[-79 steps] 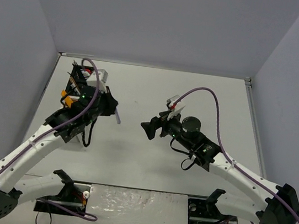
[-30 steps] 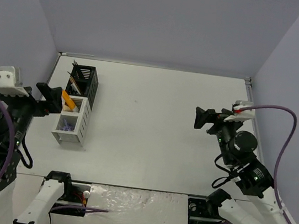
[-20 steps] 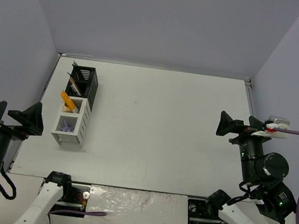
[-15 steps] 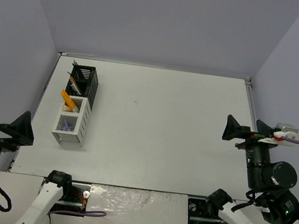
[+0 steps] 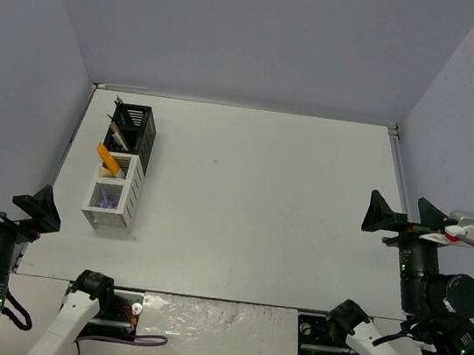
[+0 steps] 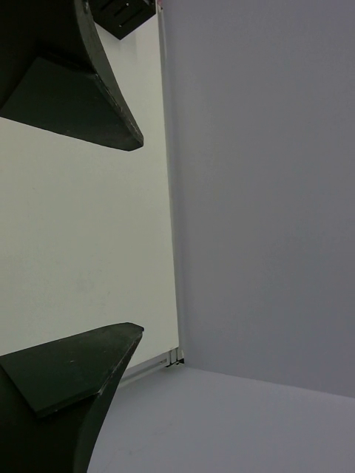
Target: Organize the makeup
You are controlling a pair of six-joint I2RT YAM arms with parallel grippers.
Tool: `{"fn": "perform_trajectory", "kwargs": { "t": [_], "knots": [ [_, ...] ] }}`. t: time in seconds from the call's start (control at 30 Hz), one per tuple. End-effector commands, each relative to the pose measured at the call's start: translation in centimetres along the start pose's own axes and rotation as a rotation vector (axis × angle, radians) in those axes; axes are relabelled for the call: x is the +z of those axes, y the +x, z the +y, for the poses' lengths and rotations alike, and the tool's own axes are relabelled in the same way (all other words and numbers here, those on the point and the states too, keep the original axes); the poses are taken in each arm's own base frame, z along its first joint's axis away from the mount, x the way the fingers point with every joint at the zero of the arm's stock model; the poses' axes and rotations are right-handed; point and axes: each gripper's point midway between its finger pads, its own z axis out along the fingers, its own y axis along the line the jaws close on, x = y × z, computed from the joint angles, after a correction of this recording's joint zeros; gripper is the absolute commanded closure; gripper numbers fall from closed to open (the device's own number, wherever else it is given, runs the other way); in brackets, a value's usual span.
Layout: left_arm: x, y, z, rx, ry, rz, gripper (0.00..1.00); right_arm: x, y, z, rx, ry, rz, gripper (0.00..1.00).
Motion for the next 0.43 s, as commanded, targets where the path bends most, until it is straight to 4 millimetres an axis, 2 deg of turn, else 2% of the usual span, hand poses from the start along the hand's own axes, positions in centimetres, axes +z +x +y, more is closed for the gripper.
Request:
{"fn": "perform_trajectory", "kwargs": {
  "t": [0.0,0.2,0.4],
  "knots": [
    [0.48,-1.96,0.26,-0.034,-0.024,-0.084,0.03,0.40,-0.79,0.05,0.000,0.007,-0.035,0.00],
    [0.71,-1.17,0.46,-0.052,-0.041,-0.087,0.03,0.51,-0.64,0.32,-0.005,-0.004,-0.032,0.00],
    [1.14,-1.29,0.21,-0.072,-0.039,-0.097,0.03,0.60,-0.46,0.55,-0.006,-0.013,-0.026,0.00]
  ]
}}
